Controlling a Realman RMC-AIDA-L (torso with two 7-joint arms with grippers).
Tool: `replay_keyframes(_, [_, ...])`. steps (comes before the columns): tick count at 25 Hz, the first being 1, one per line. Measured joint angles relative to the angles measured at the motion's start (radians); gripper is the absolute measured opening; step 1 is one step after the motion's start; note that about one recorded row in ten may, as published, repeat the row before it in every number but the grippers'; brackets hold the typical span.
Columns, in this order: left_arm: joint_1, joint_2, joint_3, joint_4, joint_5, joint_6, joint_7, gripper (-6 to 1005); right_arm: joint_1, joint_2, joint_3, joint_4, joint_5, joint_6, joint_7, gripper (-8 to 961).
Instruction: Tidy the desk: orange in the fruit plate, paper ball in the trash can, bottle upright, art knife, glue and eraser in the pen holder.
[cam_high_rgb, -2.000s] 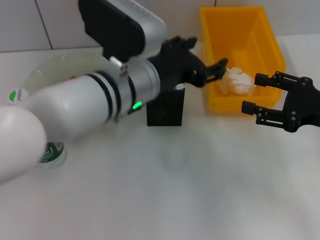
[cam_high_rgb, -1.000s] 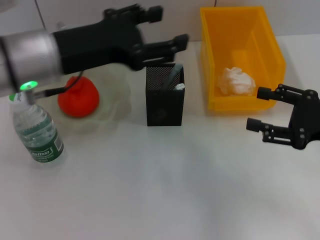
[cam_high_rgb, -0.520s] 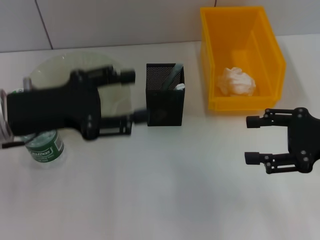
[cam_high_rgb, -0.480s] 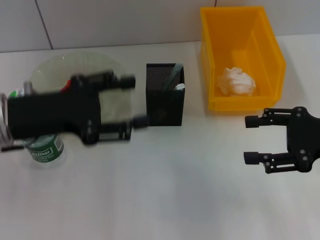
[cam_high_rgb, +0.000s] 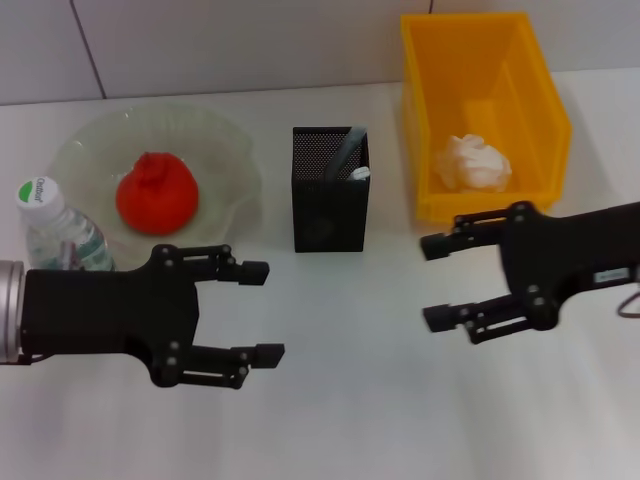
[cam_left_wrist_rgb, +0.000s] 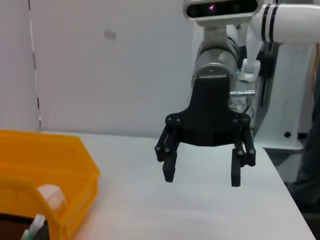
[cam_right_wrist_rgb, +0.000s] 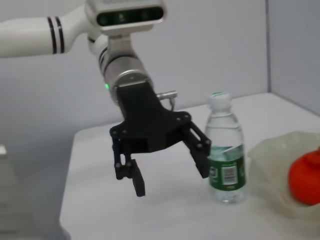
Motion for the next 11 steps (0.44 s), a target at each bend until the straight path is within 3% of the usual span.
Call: replay_keyframes(11, [0.022, 0.007, -0.029, 0.017, 0.024, 0.003, 0.01, 801, 0.016, 0.002, -0.175, 0.002, -0.001, 0.111, 0.02, 768])
